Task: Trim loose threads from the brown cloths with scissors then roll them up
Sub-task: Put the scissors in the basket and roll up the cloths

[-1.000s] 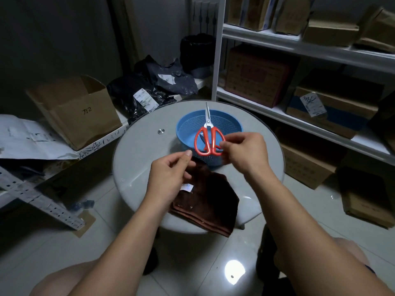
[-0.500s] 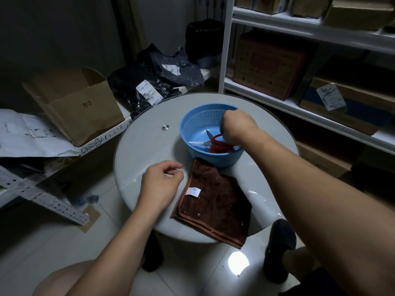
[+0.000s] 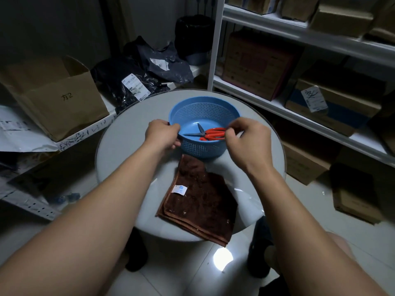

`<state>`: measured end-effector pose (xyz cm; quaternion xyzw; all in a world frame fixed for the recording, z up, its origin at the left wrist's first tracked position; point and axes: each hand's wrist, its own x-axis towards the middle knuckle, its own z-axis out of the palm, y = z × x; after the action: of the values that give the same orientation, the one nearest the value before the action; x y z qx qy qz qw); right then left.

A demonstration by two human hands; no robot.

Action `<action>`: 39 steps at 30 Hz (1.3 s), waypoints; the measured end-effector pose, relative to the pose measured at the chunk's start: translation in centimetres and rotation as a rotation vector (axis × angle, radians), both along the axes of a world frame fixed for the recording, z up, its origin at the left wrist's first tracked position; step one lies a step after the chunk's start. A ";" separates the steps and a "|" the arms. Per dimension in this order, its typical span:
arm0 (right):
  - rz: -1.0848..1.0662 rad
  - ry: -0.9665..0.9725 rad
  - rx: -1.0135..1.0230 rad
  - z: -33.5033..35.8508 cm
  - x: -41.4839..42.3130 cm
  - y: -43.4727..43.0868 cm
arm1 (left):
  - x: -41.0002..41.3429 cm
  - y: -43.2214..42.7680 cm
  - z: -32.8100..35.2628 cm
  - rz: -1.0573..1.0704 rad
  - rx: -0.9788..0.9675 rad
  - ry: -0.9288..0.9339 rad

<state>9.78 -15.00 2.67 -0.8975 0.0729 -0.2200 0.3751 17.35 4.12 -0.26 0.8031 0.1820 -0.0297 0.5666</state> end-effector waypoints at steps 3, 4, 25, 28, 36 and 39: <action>-0.012 0.305 0.031 -2.2 -1.4 -0.8 | 0.1 0.6 0.5 -0.001 -0.067 -0.034; 0.016 0.468 0.010 -3.1 -1.5 -1.1 | -0.4 0.8 0.2 -0.010 -0.081 -0.034; 0.397 0.049 0.089 1.5 -5.1 -0.2 | -10.2 5.6 8.4 -0.438 0.219 -0.492; 0.411 -0.059 -0.011 2.1 -7.4 -0.7 | -12.3 7.5 8.7 -0.581 0.474 -0.625; 0.653 0.522 -0.209 -2.7 -8.9 -1.7 | -15.4 8.1 0.3 -0.926 0.628 -0.075; 0.607 0.566 -0.087 -3.4 -8.1 -2.1 | -14.1 7.8 -0.1 -0.761 0.360 -0.060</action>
<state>1.68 -17.13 -0.75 -0.9184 -0.1040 0.1531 0.3498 3.27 11.89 -0.32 0.8998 -0.1417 -0.1812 0.3707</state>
